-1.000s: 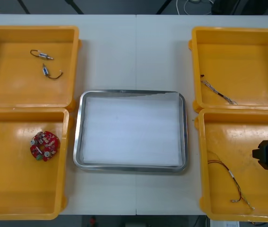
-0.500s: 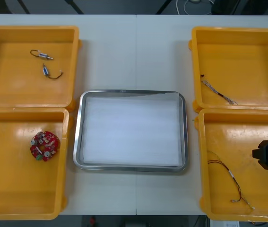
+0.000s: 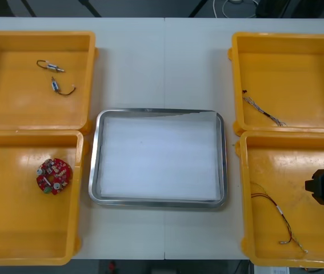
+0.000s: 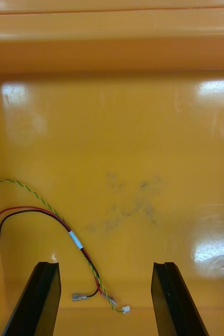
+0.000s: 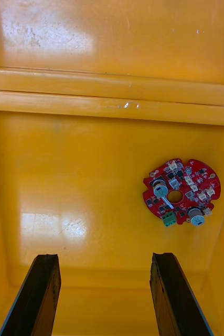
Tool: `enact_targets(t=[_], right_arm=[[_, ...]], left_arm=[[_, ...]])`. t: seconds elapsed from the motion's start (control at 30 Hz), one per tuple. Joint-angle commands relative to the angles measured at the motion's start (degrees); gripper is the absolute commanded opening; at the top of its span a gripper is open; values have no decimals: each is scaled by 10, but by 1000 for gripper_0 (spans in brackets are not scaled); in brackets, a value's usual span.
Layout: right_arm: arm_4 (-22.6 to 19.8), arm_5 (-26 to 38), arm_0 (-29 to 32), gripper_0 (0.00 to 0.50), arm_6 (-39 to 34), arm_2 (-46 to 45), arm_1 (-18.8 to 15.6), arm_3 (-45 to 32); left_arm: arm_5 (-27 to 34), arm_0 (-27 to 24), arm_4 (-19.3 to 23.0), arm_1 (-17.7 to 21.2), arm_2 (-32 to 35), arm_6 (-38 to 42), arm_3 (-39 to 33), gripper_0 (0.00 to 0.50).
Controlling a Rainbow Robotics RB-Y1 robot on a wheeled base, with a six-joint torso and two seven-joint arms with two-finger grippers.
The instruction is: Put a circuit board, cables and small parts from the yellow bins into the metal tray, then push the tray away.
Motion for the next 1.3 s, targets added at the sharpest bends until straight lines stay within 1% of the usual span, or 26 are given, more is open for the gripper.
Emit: enact_targets(t=[0.03, 1.27, 1.3], right_arm=[[-4, 2, -6, 500, -16, 6, -6, -5], [-4, 2, -6, 500, -16, 6, -6, -5], [-4, 2, -6, 500, -16, 6, -6, -5]], left_arm=[[4, 8, -5, 18, 17, -62, -14, 500], [4, 8, -5, 18, 17, -62, -14, 500], [4, 17, -3, 1, 6, -62, -7, 500]])
